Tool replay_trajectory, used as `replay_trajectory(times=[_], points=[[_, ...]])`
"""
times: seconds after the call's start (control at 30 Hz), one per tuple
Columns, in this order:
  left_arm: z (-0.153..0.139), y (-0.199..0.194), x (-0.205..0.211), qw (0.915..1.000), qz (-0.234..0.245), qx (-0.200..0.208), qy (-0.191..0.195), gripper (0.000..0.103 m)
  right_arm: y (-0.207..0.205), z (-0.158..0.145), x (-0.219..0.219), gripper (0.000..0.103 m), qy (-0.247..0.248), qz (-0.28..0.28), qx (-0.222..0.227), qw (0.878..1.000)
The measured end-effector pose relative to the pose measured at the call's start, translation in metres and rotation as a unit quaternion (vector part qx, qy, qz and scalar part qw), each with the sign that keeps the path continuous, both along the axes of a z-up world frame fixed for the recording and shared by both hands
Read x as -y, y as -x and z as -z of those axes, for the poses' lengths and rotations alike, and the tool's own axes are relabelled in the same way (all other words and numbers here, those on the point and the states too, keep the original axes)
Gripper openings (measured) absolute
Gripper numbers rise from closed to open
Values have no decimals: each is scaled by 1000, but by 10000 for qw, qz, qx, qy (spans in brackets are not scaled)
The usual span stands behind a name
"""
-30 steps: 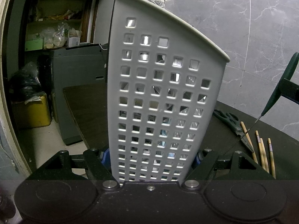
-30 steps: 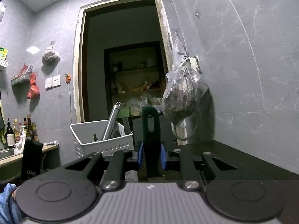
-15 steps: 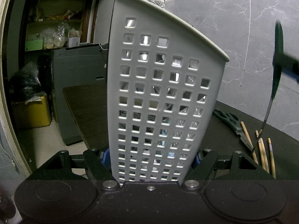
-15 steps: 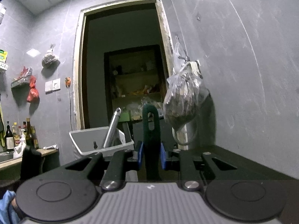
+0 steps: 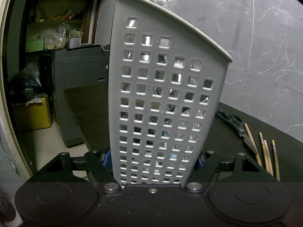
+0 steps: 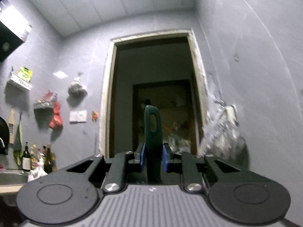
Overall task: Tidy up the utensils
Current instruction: 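Lower the green-handled knife into the caddy and open the right tool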
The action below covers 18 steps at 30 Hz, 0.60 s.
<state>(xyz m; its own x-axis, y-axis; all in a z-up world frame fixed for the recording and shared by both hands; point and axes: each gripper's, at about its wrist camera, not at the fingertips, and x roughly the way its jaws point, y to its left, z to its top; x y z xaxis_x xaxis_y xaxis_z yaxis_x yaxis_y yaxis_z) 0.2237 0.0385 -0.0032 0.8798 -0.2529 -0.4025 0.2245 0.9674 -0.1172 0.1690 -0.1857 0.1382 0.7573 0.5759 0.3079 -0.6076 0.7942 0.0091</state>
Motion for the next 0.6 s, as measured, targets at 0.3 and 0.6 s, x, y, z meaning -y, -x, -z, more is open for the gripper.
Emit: replay_trajectory(times=[0.3,0.6], points=[[0,1,-1,10000,0,2,4,77,-18,-8,-36,22,-9,-545,-35,9985],[0,1,0,10000,-2,4,2,77,-33,12,-49,22,175,-567,-361,9976]])
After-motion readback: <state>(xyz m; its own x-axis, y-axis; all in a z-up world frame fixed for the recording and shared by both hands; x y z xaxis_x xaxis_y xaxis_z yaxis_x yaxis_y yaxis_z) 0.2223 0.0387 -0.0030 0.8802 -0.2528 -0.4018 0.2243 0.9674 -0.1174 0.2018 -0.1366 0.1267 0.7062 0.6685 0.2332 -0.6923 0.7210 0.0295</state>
